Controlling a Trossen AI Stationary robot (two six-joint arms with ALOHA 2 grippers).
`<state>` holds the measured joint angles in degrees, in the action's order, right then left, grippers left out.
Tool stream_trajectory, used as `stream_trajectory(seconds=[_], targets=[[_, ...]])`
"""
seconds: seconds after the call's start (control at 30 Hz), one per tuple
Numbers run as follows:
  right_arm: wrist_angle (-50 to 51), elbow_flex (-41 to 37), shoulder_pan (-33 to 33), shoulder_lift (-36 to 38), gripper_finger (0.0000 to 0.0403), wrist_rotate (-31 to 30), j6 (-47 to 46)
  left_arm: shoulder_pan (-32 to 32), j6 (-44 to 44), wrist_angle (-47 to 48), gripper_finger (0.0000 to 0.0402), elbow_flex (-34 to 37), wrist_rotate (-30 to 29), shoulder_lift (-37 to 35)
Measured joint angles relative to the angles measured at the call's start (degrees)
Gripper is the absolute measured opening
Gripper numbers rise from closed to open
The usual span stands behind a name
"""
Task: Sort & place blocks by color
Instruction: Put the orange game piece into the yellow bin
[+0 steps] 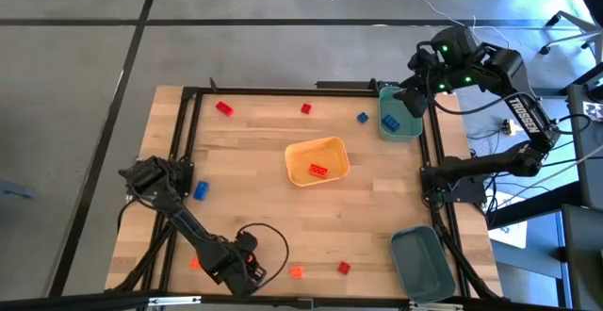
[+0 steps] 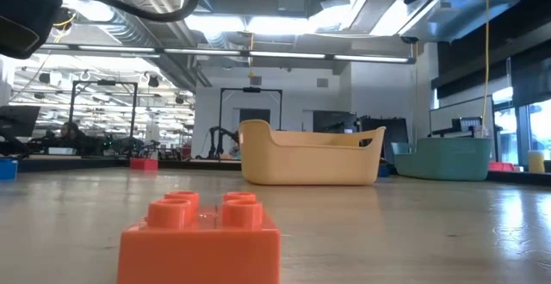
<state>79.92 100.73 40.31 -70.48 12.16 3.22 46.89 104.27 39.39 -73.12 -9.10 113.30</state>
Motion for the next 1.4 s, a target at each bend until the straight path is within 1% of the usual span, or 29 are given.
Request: stream_trajectory(seconds=[0.33,0.43,0.53,0.67,0.77,0.83,0.9,1.07,1.13,1.2,1.3,1.4], targets=[[0.0,0.0,0.0,0.0,0.0199,0.0,0.0,-0.4,0.2,-0.9,0.0214,0.0,1.3,0.2],[0.0,0.0,0.0,0.0,0.0199,0.0,0.4,-0.8,0.3,-0.6,0.0202,0.0,2.3,0.2],[0.2,0.0,0.0,0.0,0.0199,1.0,2.5,-1.1,0.2,-0.3,0.0175,0.1,2.7,0.2],[0.2,0.0,0.0,0.0,0.0199,4.8,4.8,-1.1,0.2,-0.1,0.0134,0.1,2.8,0.2],[0.2,0.0,0.0,0.0,0.0199,7.4,6.3,-1.2,0.2,-0.1,0.0131,0.1,2.8,0.2],[0.6,0.0,0.0,0.0,0.0199,10.1,8.9,-1.2,0.3,-0.1,0.0131,0.1,2.9,0.2],[1.4,0.0,0.0,0.0,0.0199,14.1,12.3,-1.2,0.3,-0.1,0.0131,0.1,2.8,0.2],[3.0,0.0,0.0,0.0,0.0200,28.3,20.1,-1.9,0.3,-0.1,0.0131,0.1,3.0,0.2],[3.0,0.0,0.0,0.0,0.0200,32.0,22.6,-2.2,0.3,-0.1,0.0131,0.2,2.9,0.0],[3.2,0.0,0.0,0.0,0.0200,32.6,22.8,-2.6,0.3,-0.1,0.0131,0.2,2.3,-0.4],[3.3,0.0,0.0,0.0,0.0200,31.5,22.8,-2.7,0.3,1.3,0.0131,0.4,1.3,-1.7],[4.1,0.0,0.0,0.0,0.0200,31.5,23.0,-3.0,0.2,3.9,0.0131,0.5,-2.2,-4.6]])
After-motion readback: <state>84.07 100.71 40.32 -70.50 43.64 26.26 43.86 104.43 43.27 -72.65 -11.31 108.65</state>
